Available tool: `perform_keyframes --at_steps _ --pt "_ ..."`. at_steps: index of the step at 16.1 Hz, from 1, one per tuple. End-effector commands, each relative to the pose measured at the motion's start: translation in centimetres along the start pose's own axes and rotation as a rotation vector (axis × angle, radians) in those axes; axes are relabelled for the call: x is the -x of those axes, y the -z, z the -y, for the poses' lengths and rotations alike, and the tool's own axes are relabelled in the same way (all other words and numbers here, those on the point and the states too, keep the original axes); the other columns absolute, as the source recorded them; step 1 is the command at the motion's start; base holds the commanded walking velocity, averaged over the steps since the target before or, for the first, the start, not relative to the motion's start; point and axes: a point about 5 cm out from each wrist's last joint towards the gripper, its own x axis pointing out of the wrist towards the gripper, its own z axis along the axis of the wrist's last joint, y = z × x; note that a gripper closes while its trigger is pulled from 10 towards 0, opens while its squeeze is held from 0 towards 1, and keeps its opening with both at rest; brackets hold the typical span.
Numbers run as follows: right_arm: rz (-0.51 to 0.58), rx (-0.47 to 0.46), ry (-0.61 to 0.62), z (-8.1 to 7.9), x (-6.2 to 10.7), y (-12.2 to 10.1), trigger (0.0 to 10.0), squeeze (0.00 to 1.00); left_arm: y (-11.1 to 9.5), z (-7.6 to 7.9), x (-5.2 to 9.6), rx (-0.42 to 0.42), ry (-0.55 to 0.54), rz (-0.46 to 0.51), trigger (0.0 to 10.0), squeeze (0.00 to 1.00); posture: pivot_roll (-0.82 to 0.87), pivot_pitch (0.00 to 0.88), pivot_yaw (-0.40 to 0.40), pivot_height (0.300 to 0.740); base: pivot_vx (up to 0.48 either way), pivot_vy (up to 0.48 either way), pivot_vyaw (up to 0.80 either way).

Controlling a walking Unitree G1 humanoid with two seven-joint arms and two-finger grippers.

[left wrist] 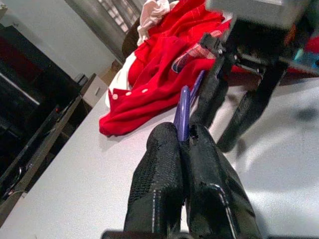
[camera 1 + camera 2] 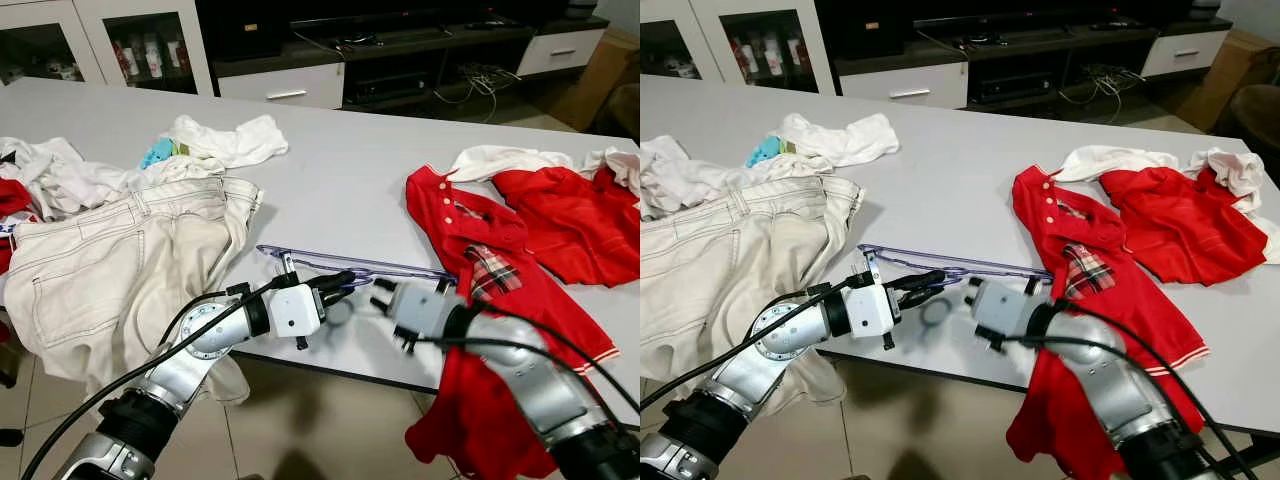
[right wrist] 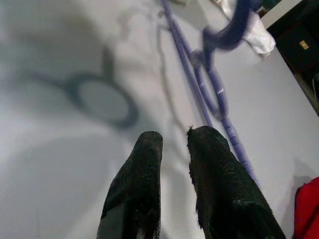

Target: Hang hanger

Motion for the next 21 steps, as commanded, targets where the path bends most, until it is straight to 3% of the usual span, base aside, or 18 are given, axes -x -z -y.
perform_keyframes --at_steps 1,5,6,7,11,13,15,16,17,21 --pt "0.005 0.044 0.016 0.6 -0.4 -0.4 10.0 0.0 -0.4 0.0 -0.1 -0.015 0.014 0.015 10.0 0.0 -0.09 0.0 0.03 0.74 0.0 0.0 0.0" --pt "-0.041 0.064 0.067 1.2 -1.0 0.2 10.0 0.0 -0.5 0.0 -0.1 -0.02 0.016 0.02 10.0 0.0 -0.08 0.0 0.028 0.74 0.0 0.0 0.0" --pt "-0.029 0.045 0.077 1.4 -0.9 0.1 10.0 0.11 -0.5 0.1 0.0 -0.019 0.017 0.018 10.0 0.0 -0.08 0.0 0.028 0.74 0.0 0.0 0.0" --pt "-0.023 0.033 0.081 1.5 -0.5 0.2 10.0 1.0 -0.3 0.3 0.2 -0.016 0.019 0.011 10.0 0.0 -0.08 0.0 0.029 0.74 0.0 0.0 0.0" --pt "-0.018 0.023 -0.002 0.8 1.0 0.3 10.0 1.0 -0.3 0.2 0.3 -0.02 0.022 0.007 10.0 0.0 -0.09 0.0 0.041 0.74 0.0 0.0 0.0" --pt "-0.006 0.001 0.008 1.2 1.9 0.1 10.0 0.97 -0.2 0.0 0.3 -0.027 0.027 0.005 10.0 0.0 -0.09 0.0 0.046 0.74 0.0 0.0 0.0" --pt "0.006 -0.02 0.039 1.9 2.6 0.0 10.0 0.32 -0.2 -0.1 0.3 -0.032 0.033 0.005 10.0 0.0 -0.1 0.0 0.056 0.74 0.0 0.0 0.0" --pt "0.01 -0.019 0.044 2.0 2.8 0.0 10.0 0.09 -0.3 -0.1 0.3 -0.034 0.036 0.006 10.0 0.0 -0.1 0.0 0.059 0.74 0.0 0.0 0.0" --pt "-0.008 -0.003 0.075 2.3 2.6 0.3 10.0 0.0 -0.3 -0.1 0.2 -0.036 0.04 0.009 10.0 0.0 -0.1 0.0 0.059 0.74 0.0 0.0 0.0" --pt "-0.034 0.06 0.067 1.7 1.0 0.4 10.0 0.0 -0.5 -0.2 0.0 -0.042 0.04 0.016 10.0 0.0 -0.09 0.0 0.053 0.74 0.0 0.0 0.0"
